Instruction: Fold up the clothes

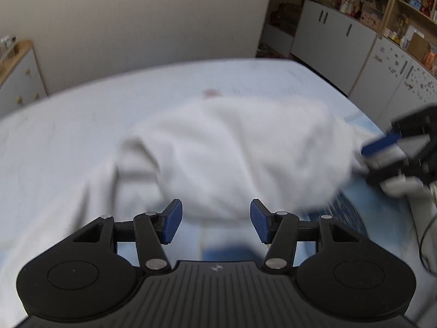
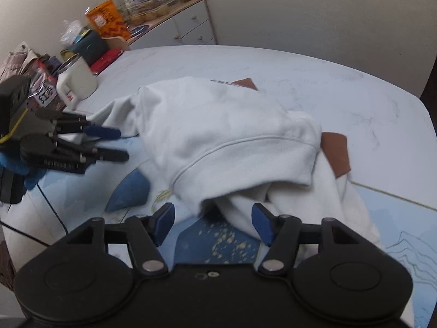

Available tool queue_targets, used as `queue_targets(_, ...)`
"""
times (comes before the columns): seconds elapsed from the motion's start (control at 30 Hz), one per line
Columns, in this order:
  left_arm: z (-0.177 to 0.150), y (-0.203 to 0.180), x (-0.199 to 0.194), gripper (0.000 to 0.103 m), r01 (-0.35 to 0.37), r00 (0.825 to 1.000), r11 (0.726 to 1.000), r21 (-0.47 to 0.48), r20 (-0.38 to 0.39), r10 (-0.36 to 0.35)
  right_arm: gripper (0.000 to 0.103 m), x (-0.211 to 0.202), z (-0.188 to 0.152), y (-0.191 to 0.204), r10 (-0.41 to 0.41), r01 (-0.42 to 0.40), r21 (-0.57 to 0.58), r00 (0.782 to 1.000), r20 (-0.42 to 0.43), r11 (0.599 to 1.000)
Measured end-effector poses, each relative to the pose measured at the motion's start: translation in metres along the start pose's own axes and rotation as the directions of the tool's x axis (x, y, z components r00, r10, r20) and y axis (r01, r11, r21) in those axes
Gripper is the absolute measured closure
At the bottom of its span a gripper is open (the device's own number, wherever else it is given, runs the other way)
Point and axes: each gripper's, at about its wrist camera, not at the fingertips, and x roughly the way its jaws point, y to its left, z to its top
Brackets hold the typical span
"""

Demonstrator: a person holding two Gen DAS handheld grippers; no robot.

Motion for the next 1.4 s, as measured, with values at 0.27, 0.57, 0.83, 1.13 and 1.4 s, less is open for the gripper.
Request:
queue_targets(0.27, -0.055, -0.019, -0.015, 0.049, 0.026, 0.999, 0.995, -0.101, -0.043, -0.03, 0.0, 0.053, 0.006, 0.013, -0.034, 0.031, 0.105, 0.999, 0.029, 0.994)
queue_targets(0.57, -0.083, 0.01, -0.044, 0.029, 0.118, 0.993, 0.935, -0.335, 0.037, -0.112, 0.0, 0.015, -0.005, 0.041, 0.214, -0.221, 0.173, 0.975, 0.056, 0.96)
queue_targets(0.83, -0.118, 0.02, -0.048, 0.026, 0.288, 0.957, 0.788, -0.544, 0.128, -0.262, 0.0, -0.017, -0.032, 0.073, 0.419, -0.416, 0.188, 0.908, 0.023, 0.89)
queue_targets(1.13, -0.14, 0.024, -0.046, 0.026, 0.368, 0.922, 0.678, -0.636, 0.154, -0.356, 0.0, -0.024, -0.065, 0.12, 0.487, -0.479, 0.091, 0.864, -0.13, 0.873)
queue_targets(1.4, -0.128, 0.013, -0.048, 0.027, 0.299, 0.95, 0.758, -0.58, 0.103, -0.296, 0.0, -0.054, -0.09, 0.091, 0.342, -0.334, 0.076, 0.926, -0.158, 0.94)
